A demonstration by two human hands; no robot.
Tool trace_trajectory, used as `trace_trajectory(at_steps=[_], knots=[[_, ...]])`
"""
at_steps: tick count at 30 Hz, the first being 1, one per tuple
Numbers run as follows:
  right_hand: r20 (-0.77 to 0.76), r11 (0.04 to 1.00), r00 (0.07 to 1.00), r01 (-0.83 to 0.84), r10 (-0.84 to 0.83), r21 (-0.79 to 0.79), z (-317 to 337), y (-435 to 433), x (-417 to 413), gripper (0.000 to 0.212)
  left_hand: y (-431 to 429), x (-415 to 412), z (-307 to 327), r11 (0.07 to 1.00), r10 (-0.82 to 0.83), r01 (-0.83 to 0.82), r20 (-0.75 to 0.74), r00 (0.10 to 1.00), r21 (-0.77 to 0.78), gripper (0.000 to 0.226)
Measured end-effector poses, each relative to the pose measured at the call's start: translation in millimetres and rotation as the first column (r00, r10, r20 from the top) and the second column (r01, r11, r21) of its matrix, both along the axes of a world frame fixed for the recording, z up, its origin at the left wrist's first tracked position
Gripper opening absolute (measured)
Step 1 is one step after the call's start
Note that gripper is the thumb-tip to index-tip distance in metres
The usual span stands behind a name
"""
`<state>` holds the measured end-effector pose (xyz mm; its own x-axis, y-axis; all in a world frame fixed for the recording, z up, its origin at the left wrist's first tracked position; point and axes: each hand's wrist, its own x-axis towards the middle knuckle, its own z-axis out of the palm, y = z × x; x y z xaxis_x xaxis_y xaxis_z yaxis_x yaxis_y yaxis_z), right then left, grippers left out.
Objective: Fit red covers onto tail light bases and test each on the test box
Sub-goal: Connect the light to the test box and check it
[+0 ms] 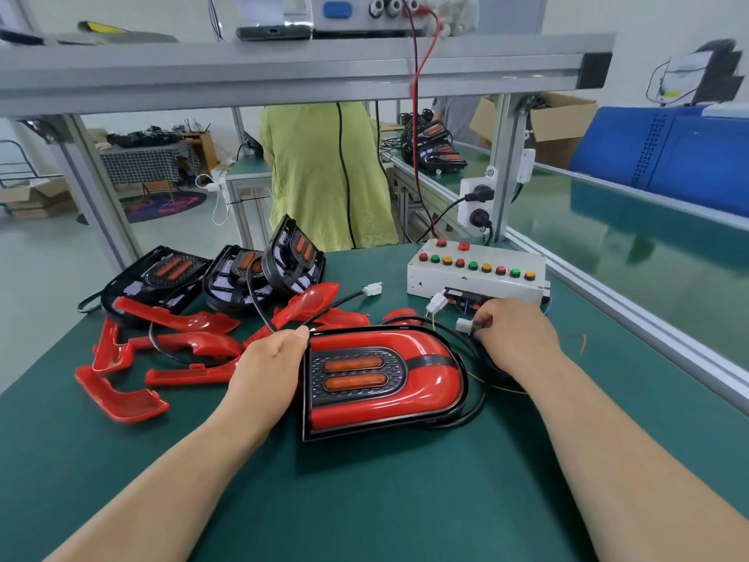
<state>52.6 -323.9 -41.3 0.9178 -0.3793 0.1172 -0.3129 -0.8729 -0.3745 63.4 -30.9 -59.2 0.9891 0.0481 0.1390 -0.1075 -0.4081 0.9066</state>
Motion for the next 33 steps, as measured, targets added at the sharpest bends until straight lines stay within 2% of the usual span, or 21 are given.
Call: trace_trajectory(at_steps=[2, 5, 8, 11, 15, 17, 20, 23, 28, 31, 33], knots=[[0.052, 1.000, 0.998, 0.024, -0.024, -0.001, -0.3, -1.1, 0.6, 0.017, -1.1, -1.6, 0.5, 1.000, 0.004, -0.004, -0.008, 1.000, 0.008, 0.045], [0.242, 0.999, 0.969, 0.043, -0.045, 0.015, 0.5, -0.2, 3.8, 0.011, -2.0, -4.2, 0.4, 1.000, 0.000, 0.000, -0.017, 1.000, 0.015, 0.045], [0.335, 0.986, 0.942, -0.042, -0.014, 0.160, 0.1, 7.2, 5.1, 0.002, -2.0, -5.4, 1.4, 1.000, -0.005, 0.005, -0.020, 1.000, 0.010, 0.045], [0.293, 0.946, 0.956, -0.115, 0.022, 0.304, 1.0, 12.9, 3.3, 0.007, -3.0, -6.3, 2.4, 1.000, 0.005, -0.005, -0.002, 1.000, 0.013, 0.046], [0.201, 0.954, 0.973, -0.161, 0.110, 0.255, 4.6, 13.7, 0.0, 0.027, -7.1, -8.5, 1.1, 1.000, 0.014, -0.015, 0.020, 1.000, 0.017, 0.045], [0.159, 0.959, 0.975, -0.185, 0.152, 0.214, 4.2, 14.7, 0.5, 0.024, -7.5, -8.5, 1.8, 1.000, 0.002, -0.002, 0.010, 1.000, 0.010, 0.046], [0.181, 0.968, 0.974, -0.167, 0.134, 0.186, 2.5, 16.4, 5.1, 0.027, -7.3, -8.9, 5.0, 1.000, -0.005, 0.005, 0.006, 1.000, 0.016, 0.047], [0.152, 0.969, 0.969, -0.215, 0.196, 0.120, 4.0, 22.9, 13.2, 0.017, -7.0, -9.0, 4.4, 1.000, -0.005, 0.005, 0.007, 1.000, 0.030, 0.044], [0.055, 0.898, 0.953, -0.300, 0.299, 0.321, 4.4, 27.8, 20.2, 0.039, -5.2, -5.6, 2.2, 1.000, -0.013, 0.013, 0.000, 1.000, 0.024, 0.047], [-0.010, 0.907, 0.947, -0.303, 0.320, 0.292, 2.1, 23.7, 23.7, 0.047, -5.9, -6.8, 2.6, 1.000, -0.022, 0.023, -0.011, 1.000, 0.019, 0.046], [-0.025, 0.918, 0.949, -0.296, 0.313, 0.265, 1.1, 24.2, 25.1, 0.042, -6.0, -8.4, 3.6, 0.999, -0.024, 0.025, -0.015, 1.000, 0.023, 0.043]])
